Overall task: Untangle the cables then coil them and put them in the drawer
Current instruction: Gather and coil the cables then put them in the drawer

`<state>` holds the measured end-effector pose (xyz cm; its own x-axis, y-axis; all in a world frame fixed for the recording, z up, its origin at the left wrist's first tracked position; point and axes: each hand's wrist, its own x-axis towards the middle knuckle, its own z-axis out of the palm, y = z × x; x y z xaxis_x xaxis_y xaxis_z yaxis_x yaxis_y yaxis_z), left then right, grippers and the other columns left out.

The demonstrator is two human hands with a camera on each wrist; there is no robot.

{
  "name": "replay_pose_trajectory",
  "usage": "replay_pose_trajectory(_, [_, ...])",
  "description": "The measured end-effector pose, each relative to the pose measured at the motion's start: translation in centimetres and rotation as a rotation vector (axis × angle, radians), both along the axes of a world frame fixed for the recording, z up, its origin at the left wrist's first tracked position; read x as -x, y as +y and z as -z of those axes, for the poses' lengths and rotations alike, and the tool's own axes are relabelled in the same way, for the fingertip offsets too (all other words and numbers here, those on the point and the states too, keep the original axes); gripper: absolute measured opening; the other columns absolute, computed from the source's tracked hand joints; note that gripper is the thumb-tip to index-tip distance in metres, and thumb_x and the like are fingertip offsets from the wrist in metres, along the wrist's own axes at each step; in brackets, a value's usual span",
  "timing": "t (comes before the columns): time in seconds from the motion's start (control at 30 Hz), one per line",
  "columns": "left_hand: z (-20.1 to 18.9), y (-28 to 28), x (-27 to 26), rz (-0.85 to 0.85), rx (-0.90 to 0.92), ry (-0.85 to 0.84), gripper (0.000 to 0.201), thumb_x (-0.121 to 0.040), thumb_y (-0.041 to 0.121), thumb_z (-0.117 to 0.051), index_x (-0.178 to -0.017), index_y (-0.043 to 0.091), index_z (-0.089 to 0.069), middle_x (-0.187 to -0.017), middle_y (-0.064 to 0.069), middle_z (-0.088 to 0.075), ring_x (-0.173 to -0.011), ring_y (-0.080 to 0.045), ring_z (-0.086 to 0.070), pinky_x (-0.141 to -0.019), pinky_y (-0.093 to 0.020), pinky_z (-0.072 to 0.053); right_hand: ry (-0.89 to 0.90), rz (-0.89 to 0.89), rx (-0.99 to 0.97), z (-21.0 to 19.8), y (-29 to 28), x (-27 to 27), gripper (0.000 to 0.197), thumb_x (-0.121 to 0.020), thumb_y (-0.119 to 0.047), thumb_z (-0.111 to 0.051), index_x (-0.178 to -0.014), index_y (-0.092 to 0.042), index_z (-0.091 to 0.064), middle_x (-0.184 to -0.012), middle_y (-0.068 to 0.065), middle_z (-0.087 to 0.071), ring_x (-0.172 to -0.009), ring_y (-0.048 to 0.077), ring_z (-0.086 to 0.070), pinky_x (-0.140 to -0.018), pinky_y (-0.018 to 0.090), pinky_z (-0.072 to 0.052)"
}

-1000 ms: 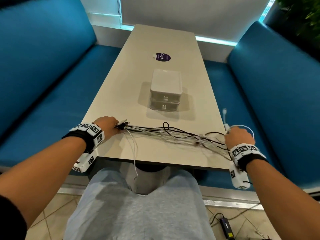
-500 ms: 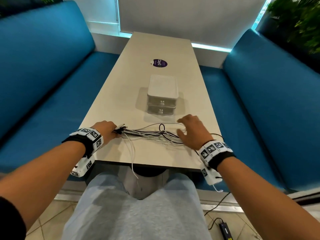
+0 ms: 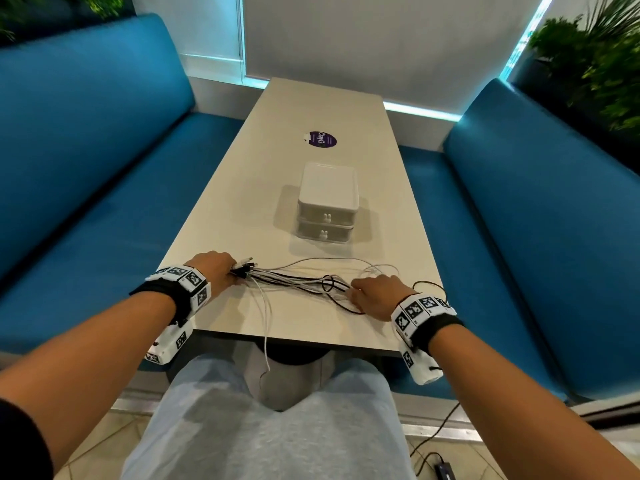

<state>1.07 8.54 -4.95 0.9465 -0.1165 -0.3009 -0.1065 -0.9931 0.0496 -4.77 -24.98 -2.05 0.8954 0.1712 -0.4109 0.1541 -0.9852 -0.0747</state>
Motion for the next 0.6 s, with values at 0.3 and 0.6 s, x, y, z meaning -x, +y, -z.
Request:
replay_pose_trajectory(0.3, [-0.7, -0.7, 0.3, -0.016, -0.031, 0.018, 0.044, -0.092, 0.049, -0.059, -0.107, 0.008, -0.061, -0.103, -0.011, -0.067, -0.091, -0.029, -0.063, -0.069, -0.028, -0.041, -0.282, 0.012, 0.157, -0.6, -0.4, 0.9, 0.082, -0.075, -0.09, -0.023, -0.084, -0.02, -0.064, -0.095, -0.002, -0.056, -0.094, 0.024, -0.052, -0.089, 0.045, -0.037])
replay_pose_trajectory(0.6, [-0.4, -0.7, 0.8, -0.035, -0.014, -0.004, 0.041, -0.093, 0.046, -0.058, -0.108, 0.008, -0.06, -0.103, -0.012, -0.066, -0.092, -0.03, -0.063, -0.07, -0.03, -0.043, -0.148, -0.147, -0.17, -1.0, 10.2, 0.9, 0.065, -0.086, -0.074, -0.043, -0.118, -0.019, -0.057, -0.113, 0.006, -0.063, -0.104, 0.028, -0.058, -0.09, 0.041, -0.046])
